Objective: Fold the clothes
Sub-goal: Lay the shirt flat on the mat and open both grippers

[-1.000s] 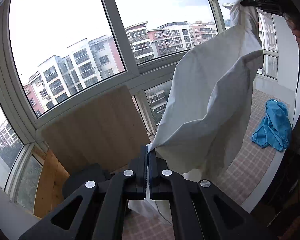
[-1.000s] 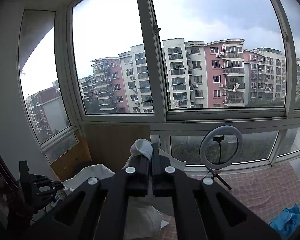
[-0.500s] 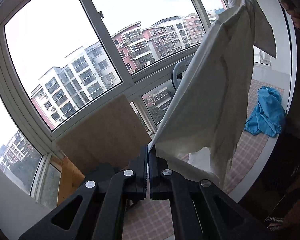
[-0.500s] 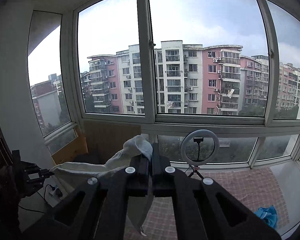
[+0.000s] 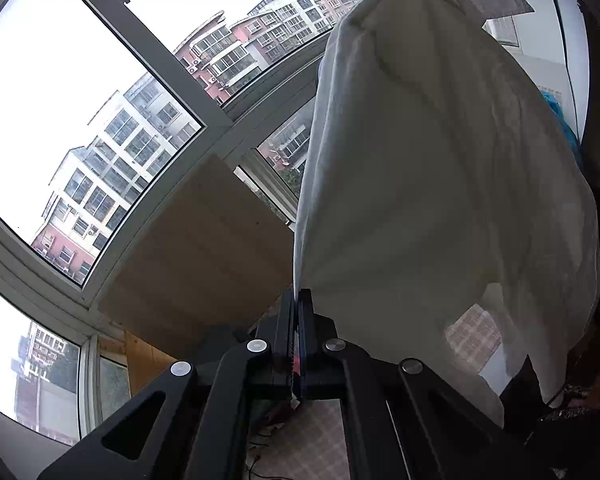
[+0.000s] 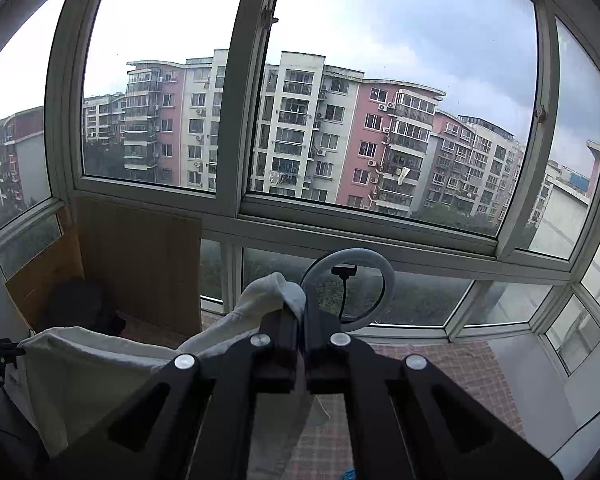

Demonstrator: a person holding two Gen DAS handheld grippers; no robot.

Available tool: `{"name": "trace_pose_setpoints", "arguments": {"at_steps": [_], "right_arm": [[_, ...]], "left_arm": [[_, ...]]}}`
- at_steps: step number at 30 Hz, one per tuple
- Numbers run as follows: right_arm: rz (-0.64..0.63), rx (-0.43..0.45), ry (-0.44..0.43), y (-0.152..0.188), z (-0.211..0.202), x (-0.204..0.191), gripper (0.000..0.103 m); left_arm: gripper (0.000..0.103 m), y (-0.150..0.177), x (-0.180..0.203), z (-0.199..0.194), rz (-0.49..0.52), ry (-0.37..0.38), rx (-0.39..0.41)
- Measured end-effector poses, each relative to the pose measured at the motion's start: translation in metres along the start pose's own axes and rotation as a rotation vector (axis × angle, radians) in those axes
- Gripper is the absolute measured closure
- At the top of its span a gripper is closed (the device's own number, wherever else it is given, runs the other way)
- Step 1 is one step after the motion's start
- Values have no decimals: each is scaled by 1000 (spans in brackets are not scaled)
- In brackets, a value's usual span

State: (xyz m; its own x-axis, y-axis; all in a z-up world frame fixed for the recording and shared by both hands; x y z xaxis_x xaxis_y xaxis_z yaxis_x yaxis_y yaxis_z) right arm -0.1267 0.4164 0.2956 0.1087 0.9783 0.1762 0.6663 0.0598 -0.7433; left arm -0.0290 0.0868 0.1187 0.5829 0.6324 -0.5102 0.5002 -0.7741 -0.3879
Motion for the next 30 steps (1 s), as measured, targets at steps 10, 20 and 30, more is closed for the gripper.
{"name": "trace_pose_setpoints", "arguments": {"at_steps": [10,20,30], "right_arm": [[-218,-470,183,62,381,-108,81],[-40,-608,-168,226,341,-99,48],[252,-790,-401,430,289,-94,50]], "left_arm": [[99,-36,13,355,38,141,-347],[98,9,39,353,-20,356,-255],[98,112,131,306,-168,593,-315]]}}
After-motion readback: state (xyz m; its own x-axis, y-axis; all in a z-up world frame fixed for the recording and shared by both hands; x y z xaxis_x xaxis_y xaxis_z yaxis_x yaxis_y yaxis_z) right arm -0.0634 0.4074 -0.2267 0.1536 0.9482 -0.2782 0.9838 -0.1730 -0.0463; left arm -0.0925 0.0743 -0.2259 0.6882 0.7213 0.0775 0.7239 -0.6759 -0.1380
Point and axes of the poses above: each gripper's, at about its wrist camera, not at the fingertips, and z roughly the way its jaws point, x to its right, y to its underside, the point moved 7 cm from there along z, roughly the way its jaws point, and after that the axes turned 11 degrees about -x, right-handed, at the moved point
